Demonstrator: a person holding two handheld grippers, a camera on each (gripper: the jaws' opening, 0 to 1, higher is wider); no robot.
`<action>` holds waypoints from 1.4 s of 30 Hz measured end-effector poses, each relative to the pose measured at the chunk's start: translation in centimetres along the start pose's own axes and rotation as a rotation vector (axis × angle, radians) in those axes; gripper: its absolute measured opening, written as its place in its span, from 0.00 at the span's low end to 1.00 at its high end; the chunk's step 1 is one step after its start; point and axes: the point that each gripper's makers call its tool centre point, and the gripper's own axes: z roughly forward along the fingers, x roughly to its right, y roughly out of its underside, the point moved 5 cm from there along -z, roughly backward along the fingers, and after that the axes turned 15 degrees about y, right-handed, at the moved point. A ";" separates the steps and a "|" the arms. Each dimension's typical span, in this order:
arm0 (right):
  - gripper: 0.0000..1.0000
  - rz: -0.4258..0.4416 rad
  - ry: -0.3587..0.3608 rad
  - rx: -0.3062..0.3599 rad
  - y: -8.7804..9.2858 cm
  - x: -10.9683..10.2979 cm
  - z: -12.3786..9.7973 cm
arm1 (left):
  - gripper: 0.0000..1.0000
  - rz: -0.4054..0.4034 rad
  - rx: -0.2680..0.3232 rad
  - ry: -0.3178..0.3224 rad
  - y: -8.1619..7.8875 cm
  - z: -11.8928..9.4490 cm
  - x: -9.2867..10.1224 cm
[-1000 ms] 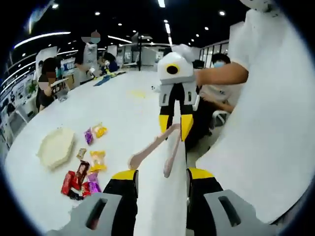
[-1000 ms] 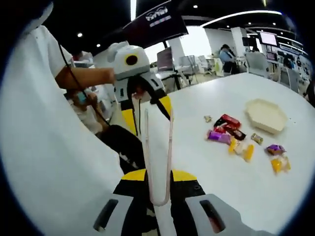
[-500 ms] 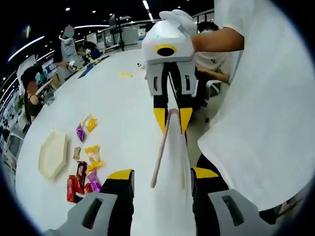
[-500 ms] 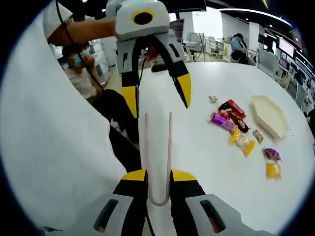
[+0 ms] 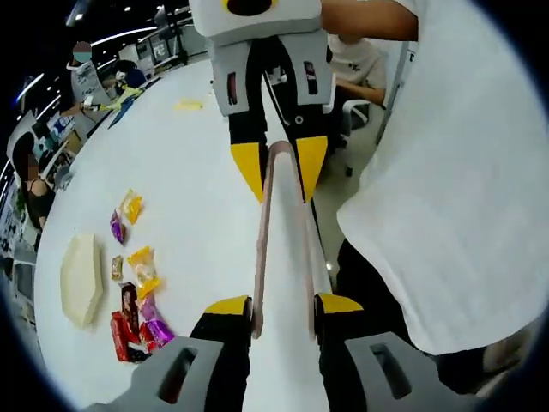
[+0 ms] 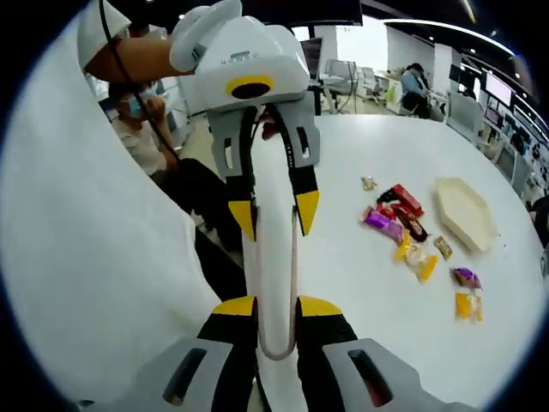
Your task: Place the target food into the container with the food tongs after gripping and lifting it, then release it inside without dropping or visibly crushing the food.
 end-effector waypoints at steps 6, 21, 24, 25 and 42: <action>0.16 -0.043 0.015 0.084 0.1 0.6 0.0 | 0.19 0.006 0.053 -0.025 -0.2 -1.2 0.0; 0.42 0.155 0.130 0.208 2.4 3.2 -0.5 | 0.16 -0.107 0.191 -0.074 0.8 -2.9 -0.3; 0.42 0.135 0.125 0.202 2.2 2.7 0.3 | 0.20 -0.101 0.093 -0.060 1.8 -2.8 0.2; 0.43 0.102 0.123 0.187 2.1 2.4 1.0 | 0.20 -0.083 0.021 -0.065 2.6 -2.6 0.2; 0.22 -0.104 0.048 0.135 1.1 -0.4 10.5 | 0.20 -0.154 0.072 -0.064 3.2 -2.4 -0.1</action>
